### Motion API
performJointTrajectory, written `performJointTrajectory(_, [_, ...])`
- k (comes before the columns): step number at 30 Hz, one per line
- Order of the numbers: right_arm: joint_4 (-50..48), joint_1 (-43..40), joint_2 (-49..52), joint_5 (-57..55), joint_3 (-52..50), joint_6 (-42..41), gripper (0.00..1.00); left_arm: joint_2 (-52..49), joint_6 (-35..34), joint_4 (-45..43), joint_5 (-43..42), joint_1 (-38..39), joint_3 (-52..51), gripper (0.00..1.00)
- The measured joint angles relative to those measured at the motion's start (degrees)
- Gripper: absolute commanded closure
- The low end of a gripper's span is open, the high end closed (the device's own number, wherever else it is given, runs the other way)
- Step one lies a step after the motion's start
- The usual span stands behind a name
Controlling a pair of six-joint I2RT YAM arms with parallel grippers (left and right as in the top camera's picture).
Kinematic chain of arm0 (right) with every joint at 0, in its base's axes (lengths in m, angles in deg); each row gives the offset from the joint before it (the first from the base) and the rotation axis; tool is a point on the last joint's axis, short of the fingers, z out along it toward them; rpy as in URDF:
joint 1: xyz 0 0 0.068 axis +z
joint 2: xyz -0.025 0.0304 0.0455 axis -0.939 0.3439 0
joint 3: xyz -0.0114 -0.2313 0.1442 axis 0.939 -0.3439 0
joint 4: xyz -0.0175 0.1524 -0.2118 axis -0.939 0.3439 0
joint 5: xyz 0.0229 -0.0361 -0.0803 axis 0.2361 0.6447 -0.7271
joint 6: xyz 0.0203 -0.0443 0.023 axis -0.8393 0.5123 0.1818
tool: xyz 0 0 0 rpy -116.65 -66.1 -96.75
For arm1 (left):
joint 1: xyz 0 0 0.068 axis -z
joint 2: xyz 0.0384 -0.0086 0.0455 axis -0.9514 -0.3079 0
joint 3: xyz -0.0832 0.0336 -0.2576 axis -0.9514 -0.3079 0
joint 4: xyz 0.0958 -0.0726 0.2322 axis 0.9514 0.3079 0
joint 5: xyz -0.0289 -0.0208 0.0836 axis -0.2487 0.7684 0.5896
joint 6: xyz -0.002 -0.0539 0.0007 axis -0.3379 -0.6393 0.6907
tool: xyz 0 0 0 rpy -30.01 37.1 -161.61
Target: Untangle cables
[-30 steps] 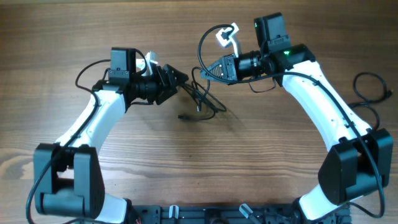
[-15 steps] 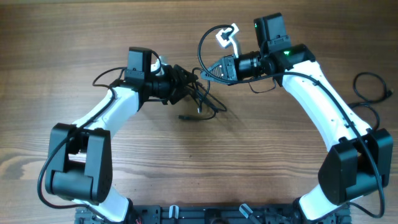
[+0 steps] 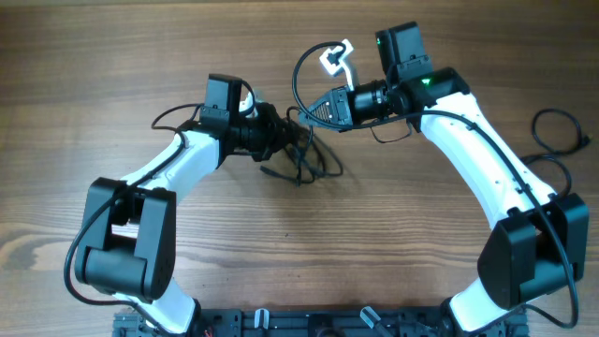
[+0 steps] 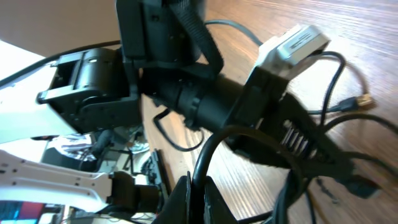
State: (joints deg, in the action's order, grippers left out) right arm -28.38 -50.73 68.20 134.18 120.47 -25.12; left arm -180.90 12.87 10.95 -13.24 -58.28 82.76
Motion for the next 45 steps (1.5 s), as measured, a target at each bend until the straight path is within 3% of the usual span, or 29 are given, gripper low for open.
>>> performJointTrajectory(4, [0.74, 0.04, 0.0, -5.66, 0.0, -0.28, 0.96, 0.0, 6.05, 10.71, 3.26, -0.94, 0.17, 0.96])
performJointTrajectory(9, [0.7, -2.1, -0.09, -8.98, 0.0, -1.92, 0.96, -0.02, 15.45, 19.63, 5.62, -7.48, 0.17, 0.96])
performJointTrajectory(12, [0.59, -3.74, -2.45, -11.98, 0.0, -2.69, 0.96, -0.02, 19.82, 21.73, 5.86, -13.55, 0.17, 0.96])
performJointTrajectory(17, [-4.7, -5.42, -14.58, -14.19, 0.24, -2.86, 0.96, -0.02, 23.41, 23.19, 6.75, -21.57, 0.17, 0.96])
performJointTrajectory(24, [-10.86, -10.86, -26.64, -18.53, 0.7, -3.37, 0.96, -0.02, 25.79, 23.87, 7.13, -23.61, 0.17, 0.96])
performJointTrajectory(28, [-2.62, -14.73, -29.11, -32.79, 1.16, -5.01, 0.96, -0.02, 25.99, 23.85, 7.15, -23.61, 0.17, 0.96])
performJointTrajectory(31, [8.76, -15.78, -27.69, -47.17, 1.33, -5.64, 0.96, -0.02, 25.99, 23.76, 7.15, -23.61, 0.17, 0.96])
performJointTrajectory(38, [19.69, -15.98, -13.33, -70.58, 1.16, -6.36, 0.94, -0.02, 25.99, 22.97, 7.21, -21.79, 0.17, 0.95])
performJointTrajectory(40, [20.09, -16.0, -7.93, -75.95, 1.16, -6.71, 0.89, -0.02, 25.99, 22.58, 7.41, -19.87, 0.17, 0.95])
performJointTrajectory(41, [20.06, -16.0, -5.44, -78.27, 1.14, -6.73, 0.78, -0.02, 25.99, 22.32, 7.43, -18.95, 0.17, 0.94])
performJointTrajectory(42, [20.04, -16.13, -3.58, -79.93, 1.16, -6.91, 0.64, -0.02, 25.99, 22.1, 7.43, -18.08, 0.15, 0.94])
performJointTrajectory(43, [19.96, -16.39, -0.87, -81.5, 1.14, -7.21, 0.4, -0.02, 25.99, 21.53, 7.58, -16.85, 0.17, 0.94])
performJointTrajectory(45, [19.39, -17.11, 2.67, -82.95, 1.14, -7.28, 0.19, -0.02, 25.99, 20.74, 7.61, -14.82, 0.17, 0.94])
